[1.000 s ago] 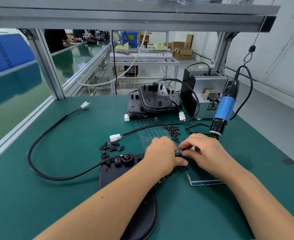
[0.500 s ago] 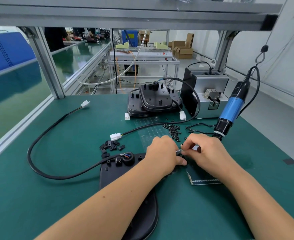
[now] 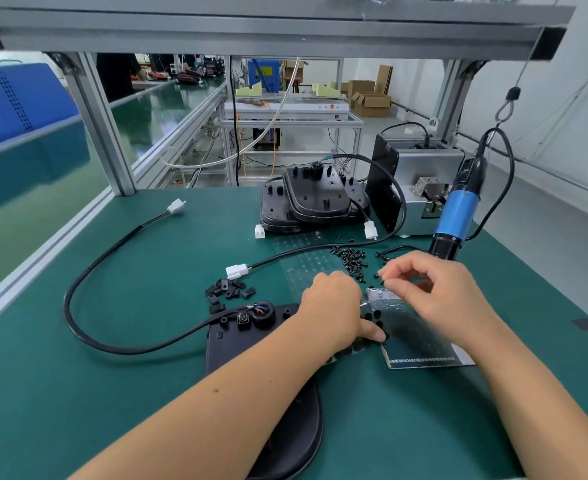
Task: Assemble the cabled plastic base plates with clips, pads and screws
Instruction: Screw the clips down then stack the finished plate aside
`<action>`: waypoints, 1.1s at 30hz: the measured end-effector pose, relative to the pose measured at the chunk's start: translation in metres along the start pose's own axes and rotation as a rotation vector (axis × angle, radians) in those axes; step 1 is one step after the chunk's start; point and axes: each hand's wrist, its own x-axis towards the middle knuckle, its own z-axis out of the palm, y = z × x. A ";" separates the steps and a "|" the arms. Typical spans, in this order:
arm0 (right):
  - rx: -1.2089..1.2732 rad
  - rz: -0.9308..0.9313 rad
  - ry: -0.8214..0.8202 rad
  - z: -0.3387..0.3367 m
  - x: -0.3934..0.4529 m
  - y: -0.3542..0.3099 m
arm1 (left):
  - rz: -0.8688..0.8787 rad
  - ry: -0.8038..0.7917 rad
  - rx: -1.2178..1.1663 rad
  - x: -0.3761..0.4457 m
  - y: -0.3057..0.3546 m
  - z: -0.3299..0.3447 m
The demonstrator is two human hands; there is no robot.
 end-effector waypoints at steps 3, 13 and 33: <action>0.203 0.139 -0.024 0.001 -0.003 -0.012 | 0.049 0.018 -0.094 -0.014 -0.007 -0.020; 0.343 0.449 -0.407 0.056 -0.022 -0.083 | -0.073 0.390 -0.485 -0.074 -0.125 -0.041; 0.202 0.574 -0.436 0.077 -0.018 -0.091 | -0.051 0.363 -0.646 -0.076 -0.148 -0.002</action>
